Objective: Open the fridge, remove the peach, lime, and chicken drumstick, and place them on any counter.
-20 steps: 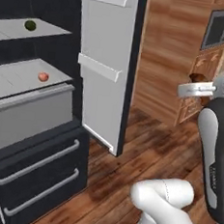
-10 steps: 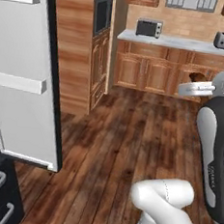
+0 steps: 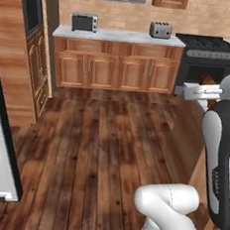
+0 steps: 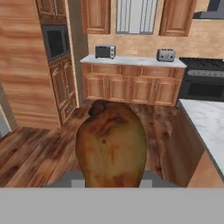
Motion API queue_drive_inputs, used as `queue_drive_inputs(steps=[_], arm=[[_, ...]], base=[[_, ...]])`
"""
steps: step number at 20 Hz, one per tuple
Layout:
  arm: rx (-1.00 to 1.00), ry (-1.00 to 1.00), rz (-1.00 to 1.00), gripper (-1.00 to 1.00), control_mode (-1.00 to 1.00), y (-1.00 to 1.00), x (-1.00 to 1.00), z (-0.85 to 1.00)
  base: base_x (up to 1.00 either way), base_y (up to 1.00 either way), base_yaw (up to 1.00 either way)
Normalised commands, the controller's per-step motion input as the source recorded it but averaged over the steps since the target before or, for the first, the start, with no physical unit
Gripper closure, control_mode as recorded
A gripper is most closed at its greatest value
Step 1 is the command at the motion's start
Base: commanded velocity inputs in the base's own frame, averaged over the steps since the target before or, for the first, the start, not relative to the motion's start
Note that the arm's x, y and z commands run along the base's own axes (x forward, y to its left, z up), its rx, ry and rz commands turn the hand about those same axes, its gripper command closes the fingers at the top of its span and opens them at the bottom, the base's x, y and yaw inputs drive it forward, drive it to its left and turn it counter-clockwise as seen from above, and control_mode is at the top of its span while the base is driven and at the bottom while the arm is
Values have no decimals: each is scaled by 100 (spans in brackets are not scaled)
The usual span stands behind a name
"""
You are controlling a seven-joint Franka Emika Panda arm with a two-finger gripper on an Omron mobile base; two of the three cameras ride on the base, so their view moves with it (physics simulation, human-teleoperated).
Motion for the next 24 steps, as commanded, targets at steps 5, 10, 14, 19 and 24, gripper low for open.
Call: queue_drive_inputs(steps=[5, 10, 14, 19, 24], arm=[[0, 0, 0, 100, 100, 0, 0, 0], [0, 0, 0, 100, 100, 0, 0, 0], [0, 0, 0, 100, 100, 0, 0, 0], [0, 0, 0, 100, 100, 0, 0, 0], [0, 0, 0, 100, 100, 0, 0, 0]], base=[[19, -48, -6], [0, -97, -15], [-5, -100, -20], [0, -100, -22], [13, -100, -22]])
